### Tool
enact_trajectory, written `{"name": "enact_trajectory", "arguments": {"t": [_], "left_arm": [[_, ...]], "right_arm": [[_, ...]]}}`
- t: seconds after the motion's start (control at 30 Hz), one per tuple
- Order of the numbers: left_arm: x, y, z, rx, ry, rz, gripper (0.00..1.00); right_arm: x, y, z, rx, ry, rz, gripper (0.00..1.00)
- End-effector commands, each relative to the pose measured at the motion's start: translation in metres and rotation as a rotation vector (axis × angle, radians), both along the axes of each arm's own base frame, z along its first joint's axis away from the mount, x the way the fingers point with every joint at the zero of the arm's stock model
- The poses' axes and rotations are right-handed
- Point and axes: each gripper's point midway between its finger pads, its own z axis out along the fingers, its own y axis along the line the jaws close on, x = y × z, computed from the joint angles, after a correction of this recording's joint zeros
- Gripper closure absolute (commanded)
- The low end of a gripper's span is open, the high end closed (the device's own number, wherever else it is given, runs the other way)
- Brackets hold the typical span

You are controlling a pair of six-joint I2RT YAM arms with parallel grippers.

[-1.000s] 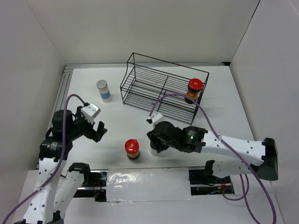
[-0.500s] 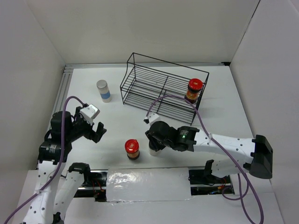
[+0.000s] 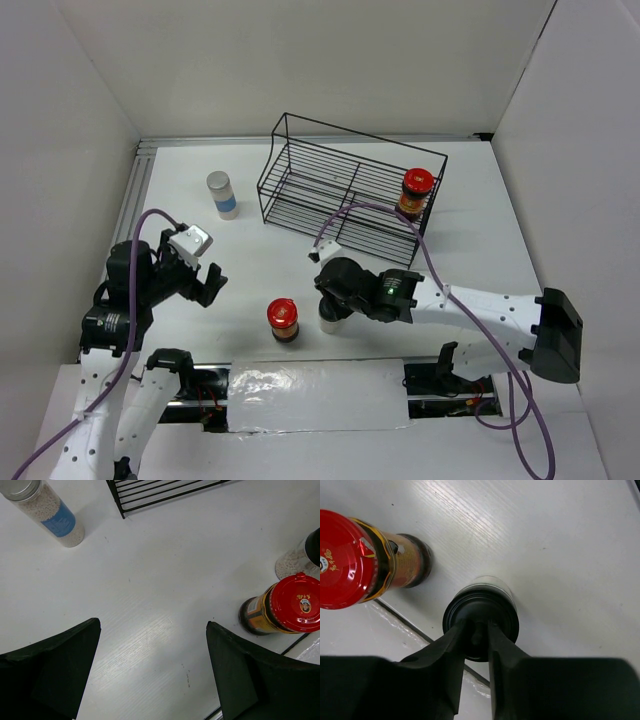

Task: Organize the condiment bottles

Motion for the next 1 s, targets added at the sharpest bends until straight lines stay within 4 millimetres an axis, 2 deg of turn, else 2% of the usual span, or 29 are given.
{"name": "enact_trajectory", "arguments": {"t": [0.0, 0.03, 0.13, 0.17, 0.2, 0.27, 0.37, 0.47, 0.63, 0.73, 0.83, 0.87, 0.9, 0.93, 0.97], "left_arm": [[0.0, 0.002, 0.001, 0.012, -0.02, 0.002, 0.01], [-0.001, 0.002, 0.002, 0.014, -0.026, 0.001, 0.01], [-0.001, 0.003, 0.001, 0.016, -0.027, 0.001, 0.01], [-0.001, 0.003, 0.0, 0.016, -0.025, 0.001, 0.01], [-0.001, 0.003, -0.001, 0.017, -0.022, 0.001, 0.01], [-0.001, 0.003, -0.002, 0.017, -0.019, 0.001, 0.01], [-0.001, 0.002, -0.002, 0.015, -0.018, 0.001, 0.01], [-0.001, 0.002, -0.003, 0.012, -0.016, 0.002, 0.01], [0.0, 0.001, -0.005, 0.009, -0.005, 0.001, 0.01], [0.0, 0.002, -0.005, 0.012, -0.005, 0.003, 0.01], [0.001, 0.002, -0.005, 0.01, -0.005, 0.0, 0.01], [0.0, 0.002, -0.005, 0.011, -0.001, 0.0, 0.01], [0.0, 0.001, -0.006, 0.011, 0.001, -0.002, 0.01], [0.0, 0.001, -0.005, 0.007, 0.001, -0.003, 0.01], [0.001, 0.001, -0.006, 0.009, 0.003, -0.003, 0.01]], "right_arm": [[0.005, 0.013, 0.007, 0.04, -0.036, 0.01, 0.76], [0.005, 0.015, 0.009, 0.043, -0.041, 0.016, 0.86], [0.004, 0.019, 0.019, 0.054, -0.065, 0.03, 0.99], [0.002, 0.019, 0.021, 0.047, -0.071, 0.037, 1.0], [0.005, 0.021, 0.03, 0.048, -0.089, 0.033, 1.0], [0.007, 0.019, 0.033, 0.037, -0.099, 0.025, 1.0], [0.01, 0.022, 0.053, 0.049, -0.136, 0.027, 1.0], [0.013, 0.02, 0.064, 0.049, -0.159, 0.015, 1.0], [0.018, 0.018, 0.06, 0.045, -0.166, 0.01, 1.0], [0.026, 0.019, 0.066, 0.056, -0.176, -0.003, 1.0], [0.036, 0.021, 0.081, 0.063, -0.197, -0.009, 1.0], [0.04, 0.024, 0.096, 0.086, -0.212, -0.013, 1.0], [0.042, 0.024, 0.101, 0.079, -0.212, -0.008, 1.0], [0.05, 0.026, 0.122, 0.111, -0.232, -0.018, 1.0], [0.053, 0.027, 0.124, 0.093, -0.24, -0.003, 1.0]]}}
